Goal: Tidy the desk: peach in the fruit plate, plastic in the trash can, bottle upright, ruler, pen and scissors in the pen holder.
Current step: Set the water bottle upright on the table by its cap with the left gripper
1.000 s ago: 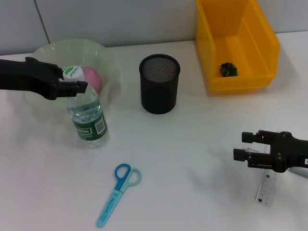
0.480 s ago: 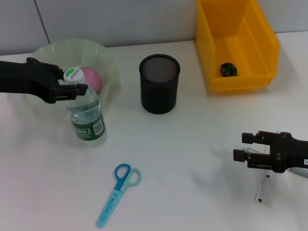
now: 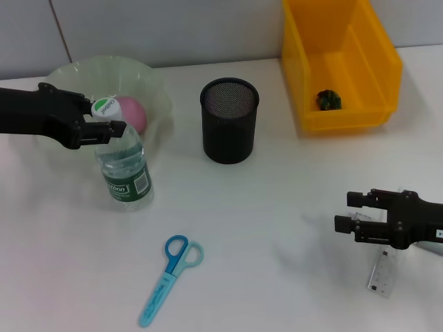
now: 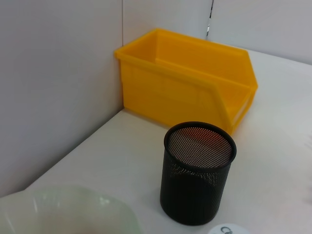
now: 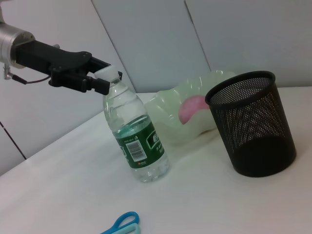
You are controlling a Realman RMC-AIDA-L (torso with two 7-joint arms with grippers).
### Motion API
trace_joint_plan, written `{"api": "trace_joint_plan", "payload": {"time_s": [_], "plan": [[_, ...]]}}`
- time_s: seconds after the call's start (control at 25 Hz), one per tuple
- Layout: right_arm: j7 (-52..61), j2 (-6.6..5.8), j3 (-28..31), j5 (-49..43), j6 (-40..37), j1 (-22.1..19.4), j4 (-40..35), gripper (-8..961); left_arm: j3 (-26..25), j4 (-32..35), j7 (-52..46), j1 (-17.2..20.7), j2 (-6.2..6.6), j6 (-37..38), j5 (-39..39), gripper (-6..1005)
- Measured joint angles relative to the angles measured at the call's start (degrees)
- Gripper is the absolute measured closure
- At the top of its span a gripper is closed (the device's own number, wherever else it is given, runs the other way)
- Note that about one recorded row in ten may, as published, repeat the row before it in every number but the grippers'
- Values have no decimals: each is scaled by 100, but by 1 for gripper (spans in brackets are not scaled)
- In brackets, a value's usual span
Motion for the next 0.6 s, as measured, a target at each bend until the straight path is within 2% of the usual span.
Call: {"api": "trace_joint_plan", "payload": {"time_s": [0.6], "plan": [[0, 12, 0, -2, -1, -7, 0, 211, -6, -10, 2, 33, 1, -54, 10, 468]]}}
